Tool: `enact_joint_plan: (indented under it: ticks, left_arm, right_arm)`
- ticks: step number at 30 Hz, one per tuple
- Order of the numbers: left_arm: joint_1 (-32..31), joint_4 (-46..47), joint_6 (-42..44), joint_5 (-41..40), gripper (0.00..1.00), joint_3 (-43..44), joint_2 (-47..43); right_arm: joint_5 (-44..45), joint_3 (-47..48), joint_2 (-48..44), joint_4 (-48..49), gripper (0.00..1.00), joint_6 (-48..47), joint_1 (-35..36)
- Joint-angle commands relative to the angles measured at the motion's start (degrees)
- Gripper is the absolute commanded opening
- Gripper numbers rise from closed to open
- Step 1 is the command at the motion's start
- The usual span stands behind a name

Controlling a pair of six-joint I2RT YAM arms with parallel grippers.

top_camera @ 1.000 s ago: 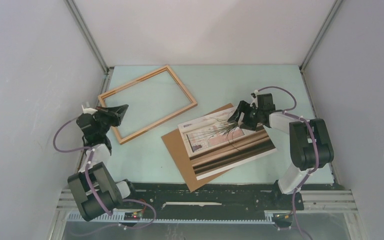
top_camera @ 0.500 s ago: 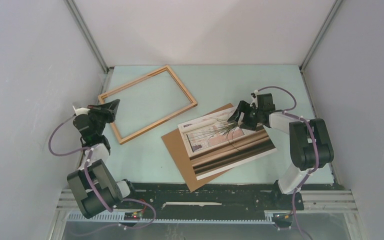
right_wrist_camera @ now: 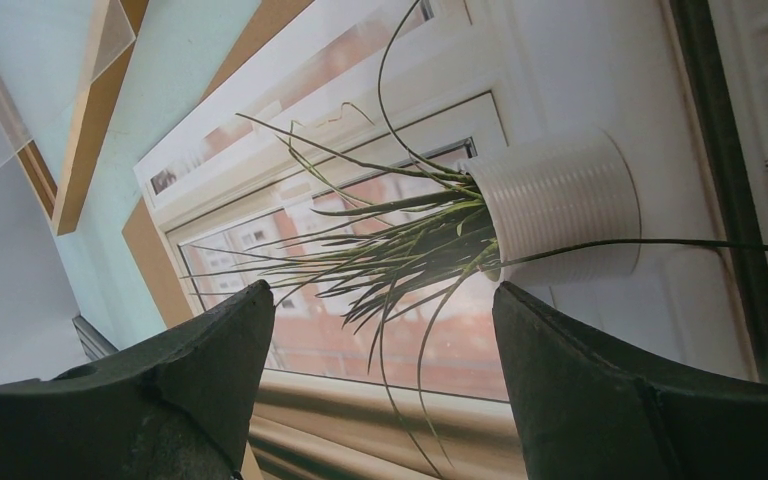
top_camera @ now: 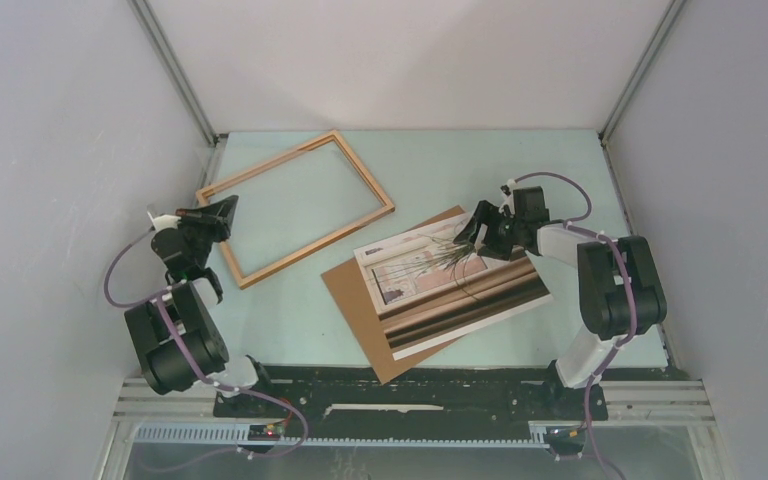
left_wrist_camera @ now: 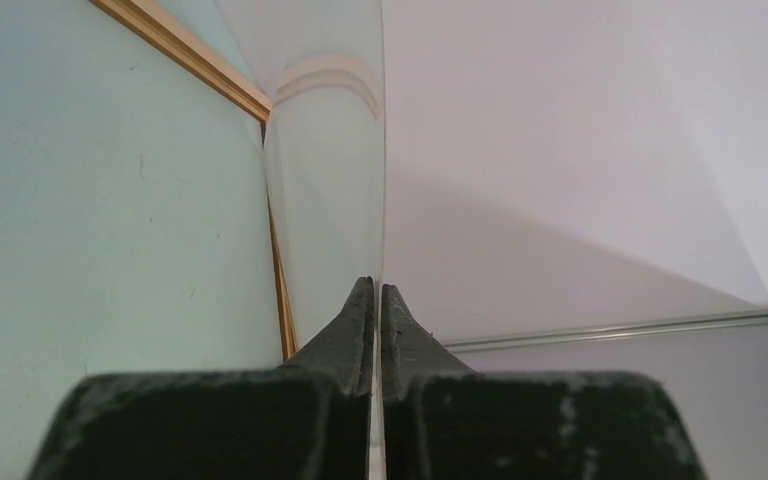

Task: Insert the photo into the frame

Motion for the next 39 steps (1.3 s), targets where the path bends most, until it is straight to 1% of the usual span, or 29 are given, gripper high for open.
enact_joint_plan:
  ticks: [1,7,11,18,24,39]
  left_arm:
    - [0.5,6.2,2.6,1.8,0.00,0.4,0.1]
    - [0.5,6.6,3.7,2.0,0.00,3.7,2.4]
    - [0.5,7.1,2.1,1.9,0.00,6.0,5.0]
    - [0.5,6.6,2.0,2.4,0.00,10.0,8.2]
    - [0.7,4.4,2.7,3.4,0.00,11.4,9.5]
    - [0.6,5.9,1.9,4.7,0.00,16.1,12.9]
  right_arm:
    - [0.0,-0.7,1.5,1.1,0.88,0.4,0.7]
    - [-0.1,-0.7,1.8,1.3,0.88,0.4,0.9]
    - [-0.1,-0.7,1.9,1.4,0.88,0.4,0.9]
    - [-0.4,-0.7,2.3,1.7,0.88,0.6,0.9]
    - [-0.3,-0.7,2.4,1.8,0.88,0.5,0.9]
    - [-0.3,-0.7,2.6,2.1,0.88,0.6,1.0]
